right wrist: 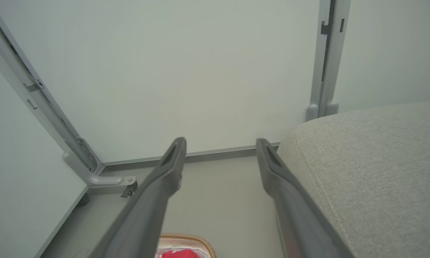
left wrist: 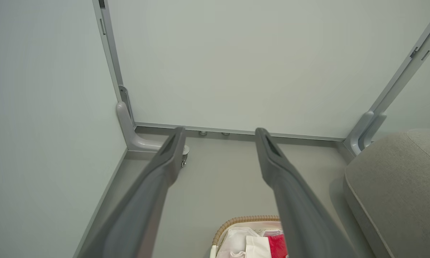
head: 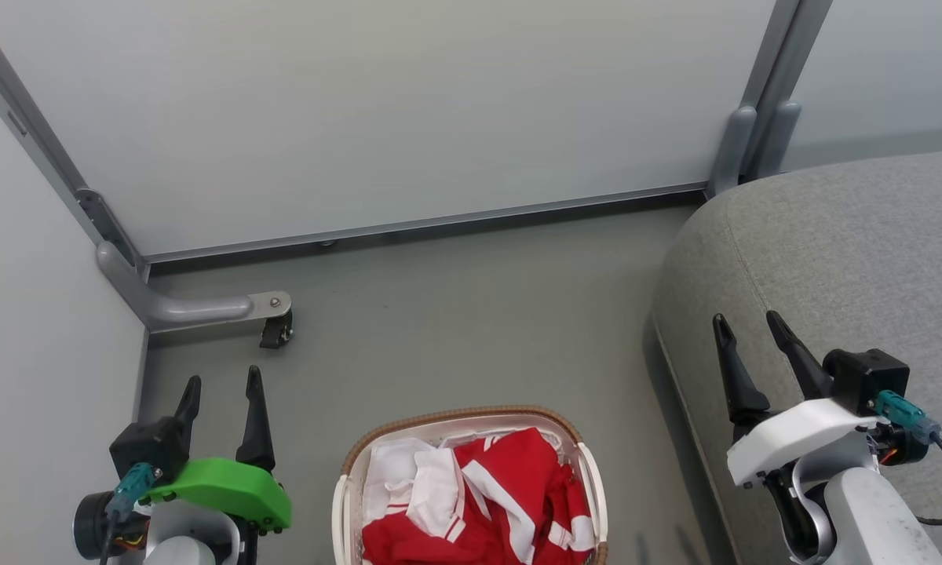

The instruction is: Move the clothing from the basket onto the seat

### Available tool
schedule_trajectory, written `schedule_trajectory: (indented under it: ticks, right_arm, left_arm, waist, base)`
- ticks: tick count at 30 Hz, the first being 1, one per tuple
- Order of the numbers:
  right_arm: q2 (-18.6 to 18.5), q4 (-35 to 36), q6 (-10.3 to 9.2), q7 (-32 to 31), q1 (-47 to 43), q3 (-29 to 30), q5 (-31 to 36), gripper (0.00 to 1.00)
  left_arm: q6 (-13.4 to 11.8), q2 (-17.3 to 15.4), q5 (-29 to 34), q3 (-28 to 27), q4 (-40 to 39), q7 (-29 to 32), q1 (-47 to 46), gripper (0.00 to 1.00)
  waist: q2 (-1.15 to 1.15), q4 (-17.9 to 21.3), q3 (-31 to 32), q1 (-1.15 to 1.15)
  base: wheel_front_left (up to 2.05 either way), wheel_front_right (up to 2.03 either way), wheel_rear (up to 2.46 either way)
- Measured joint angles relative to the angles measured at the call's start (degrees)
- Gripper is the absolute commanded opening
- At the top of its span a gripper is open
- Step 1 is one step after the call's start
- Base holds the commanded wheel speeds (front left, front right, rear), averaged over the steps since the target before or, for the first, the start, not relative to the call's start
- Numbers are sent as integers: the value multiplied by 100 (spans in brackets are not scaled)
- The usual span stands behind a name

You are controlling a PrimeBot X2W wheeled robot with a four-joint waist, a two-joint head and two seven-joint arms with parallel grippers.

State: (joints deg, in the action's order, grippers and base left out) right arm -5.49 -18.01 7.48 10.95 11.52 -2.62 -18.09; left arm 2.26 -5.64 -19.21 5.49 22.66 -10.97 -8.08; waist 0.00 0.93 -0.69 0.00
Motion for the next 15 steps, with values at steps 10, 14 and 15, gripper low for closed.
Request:
schedule_trajectory:
  ticks: [10, 14, 15]
  right_arm:
    - [53, -179, 0, 120, -29, -7, 447, 100]
    - [66, -185, 0, 171, -21, -27, 612, 100]
    - [69, -172, 0, 174, 4, -35, 637, 100]
  left_arm:
    - [51, 111, 366, -133, 93, -122, 106, 100]
    - [135, 160, 532, -133, 147, -169, 119, 100]
    - [158, 176, 577, -126, 154, -179, 100, 100]
  waist:
    - [0, 88, -84, 0]
    - [0, 126, -225, 0]
    - [0, 135, -288, 0]
  base:
    - [0, 0, 0]
    - [0, 0, 0]
    - [0, 0, 0]
